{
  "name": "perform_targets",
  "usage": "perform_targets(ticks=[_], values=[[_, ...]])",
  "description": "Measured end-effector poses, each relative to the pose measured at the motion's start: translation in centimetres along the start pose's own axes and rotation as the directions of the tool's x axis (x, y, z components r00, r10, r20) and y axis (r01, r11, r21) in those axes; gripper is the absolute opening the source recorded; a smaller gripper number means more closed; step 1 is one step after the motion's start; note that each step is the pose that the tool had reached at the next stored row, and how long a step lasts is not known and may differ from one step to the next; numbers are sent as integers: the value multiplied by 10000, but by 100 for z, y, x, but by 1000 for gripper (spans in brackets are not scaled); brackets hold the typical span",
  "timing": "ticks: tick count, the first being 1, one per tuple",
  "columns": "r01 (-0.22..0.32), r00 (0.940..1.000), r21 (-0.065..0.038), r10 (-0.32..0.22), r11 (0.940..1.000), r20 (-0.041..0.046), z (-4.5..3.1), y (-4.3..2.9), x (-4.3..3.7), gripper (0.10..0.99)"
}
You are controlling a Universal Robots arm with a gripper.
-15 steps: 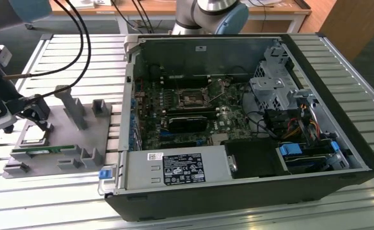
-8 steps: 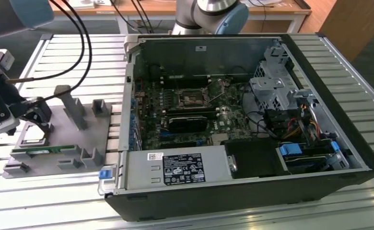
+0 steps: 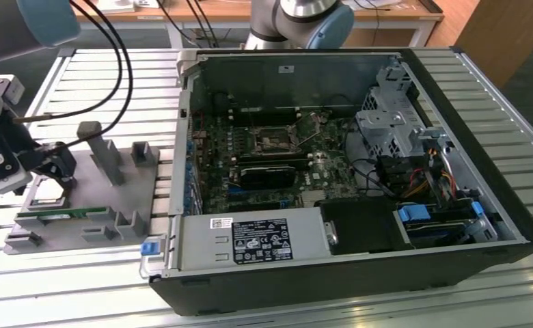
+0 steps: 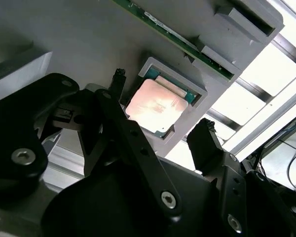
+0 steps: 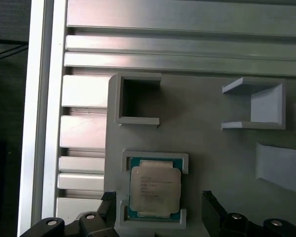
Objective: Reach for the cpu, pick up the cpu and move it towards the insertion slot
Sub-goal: 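Pick up the cpu and move it towards the insertion slot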
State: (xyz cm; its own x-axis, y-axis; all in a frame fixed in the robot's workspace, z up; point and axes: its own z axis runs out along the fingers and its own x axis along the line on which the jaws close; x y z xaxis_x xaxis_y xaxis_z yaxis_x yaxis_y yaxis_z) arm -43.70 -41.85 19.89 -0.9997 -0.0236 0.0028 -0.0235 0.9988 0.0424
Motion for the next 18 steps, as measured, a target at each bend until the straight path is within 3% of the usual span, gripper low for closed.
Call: perform_targets(ticks=[18], values=[[-13, 10000, 0, 13, 10000, 0, 153, 65, 18, 765]])
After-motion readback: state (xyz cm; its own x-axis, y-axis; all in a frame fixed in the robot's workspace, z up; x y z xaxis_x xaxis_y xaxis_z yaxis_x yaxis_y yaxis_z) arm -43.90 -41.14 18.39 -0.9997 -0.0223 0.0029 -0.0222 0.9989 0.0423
